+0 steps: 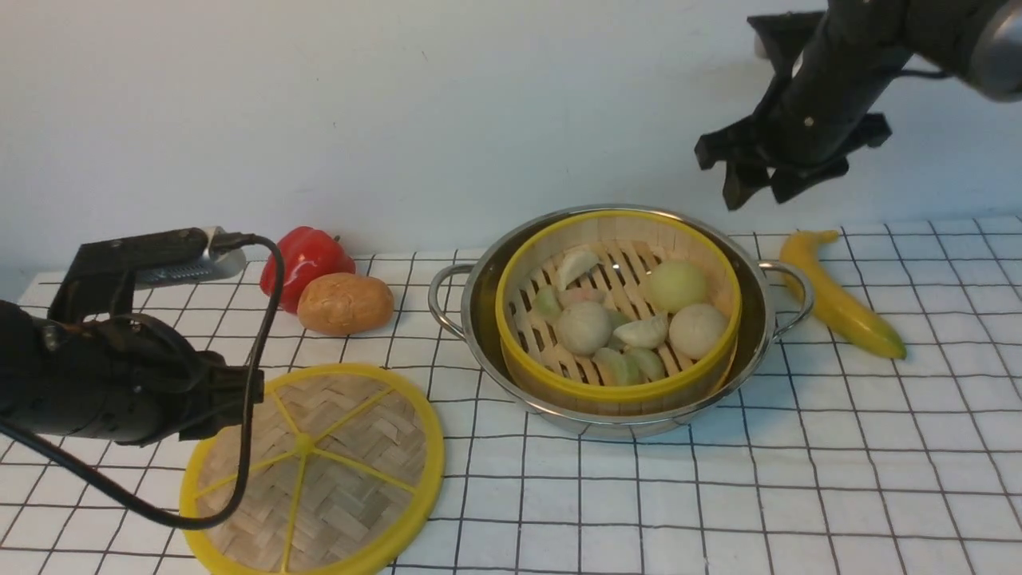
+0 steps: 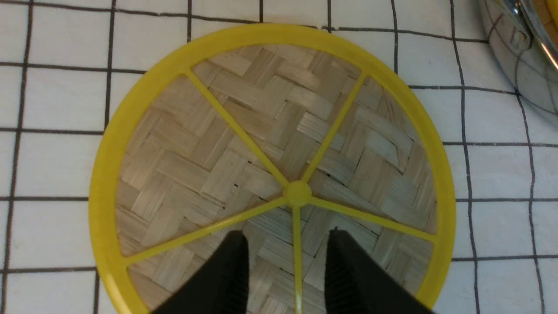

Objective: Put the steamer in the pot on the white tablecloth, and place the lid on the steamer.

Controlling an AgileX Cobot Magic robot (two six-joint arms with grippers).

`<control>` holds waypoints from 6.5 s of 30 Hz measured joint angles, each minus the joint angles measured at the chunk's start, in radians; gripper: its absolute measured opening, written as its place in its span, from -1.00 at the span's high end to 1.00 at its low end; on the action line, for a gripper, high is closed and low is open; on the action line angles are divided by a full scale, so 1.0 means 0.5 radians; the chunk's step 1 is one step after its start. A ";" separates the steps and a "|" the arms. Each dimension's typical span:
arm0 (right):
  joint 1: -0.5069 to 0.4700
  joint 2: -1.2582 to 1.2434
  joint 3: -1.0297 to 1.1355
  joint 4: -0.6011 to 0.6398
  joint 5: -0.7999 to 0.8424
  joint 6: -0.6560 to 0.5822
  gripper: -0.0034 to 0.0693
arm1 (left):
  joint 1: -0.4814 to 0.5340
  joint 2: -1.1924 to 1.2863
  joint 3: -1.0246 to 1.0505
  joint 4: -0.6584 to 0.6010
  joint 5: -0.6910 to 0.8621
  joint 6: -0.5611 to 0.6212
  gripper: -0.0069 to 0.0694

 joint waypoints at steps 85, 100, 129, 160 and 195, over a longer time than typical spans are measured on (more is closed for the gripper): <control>0.000 -1.453 -0.001 0.190 0.000 -0.210 -0.14 | -0.981 0.889 -1.557 0.906 0.236 -0.689 0.50; 0.000 -1.571 -0.001 0.196 0.002 -0.210 -0.14 | -1.291 1.445 -2.073 0.938 0.245 -0.697 0.50; 0.000 -1.583 -0.001 0.198 0.002 -0.211 -0.14 | -1.291 1.591 -2.078 1.023 0.084 -0.762 0.50; 0.000 -1.584 -0.001 0.198 0.002 -0.211 -0.14 | -1.291 1.645 -2.096 1.041 0.006 -0.760 0.50; 0.000 -1.838 0.285 -0.034 -0.006 -0.367 0.42 | -1.030 0.363 -2.023 1.812 1.105 -0.643 0.87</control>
